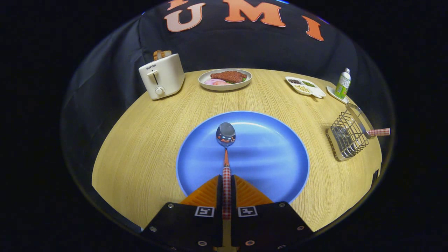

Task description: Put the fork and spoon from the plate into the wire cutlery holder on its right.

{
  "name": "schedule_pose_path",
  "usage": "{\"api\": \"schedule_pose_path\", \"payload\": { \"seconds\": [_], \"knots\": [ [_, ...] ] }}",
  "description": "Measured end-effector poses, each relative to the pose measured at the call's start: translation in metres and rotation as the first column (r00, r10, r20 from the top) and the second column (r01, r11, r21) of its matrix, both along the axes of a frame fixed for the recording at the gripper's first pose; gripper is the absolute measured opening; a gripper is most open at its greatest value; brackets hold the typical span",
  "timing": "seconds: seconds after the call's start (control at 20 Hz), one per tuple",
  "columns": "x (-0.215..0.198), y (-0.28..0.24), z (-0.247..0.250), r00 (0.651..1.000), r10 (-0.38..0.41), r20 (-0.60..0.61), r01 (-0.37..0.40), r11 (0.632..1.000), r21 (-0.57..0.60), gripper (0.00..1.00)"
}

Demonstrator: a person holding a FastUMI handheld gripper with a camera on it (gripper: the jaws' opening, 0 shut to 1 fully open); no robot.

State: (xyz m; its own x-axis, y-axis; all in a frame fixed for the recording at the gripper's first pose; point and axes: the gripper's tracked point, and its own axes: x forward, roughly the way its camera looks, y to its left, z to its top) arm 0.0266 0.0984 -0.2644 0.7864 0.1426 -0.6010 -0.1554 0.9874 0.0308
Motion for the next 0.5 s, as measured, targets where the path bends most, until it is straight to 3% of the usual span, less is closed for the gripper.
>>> {"api": "schedule_pose_path", "payload": {
  "seconds": [0.5],
  "knots": [
    [0.001, -0.047, 0.055, 1.0, -0.01, -0.015, 0.01, 0.999, 0.048, 0.08]
  ]
}}
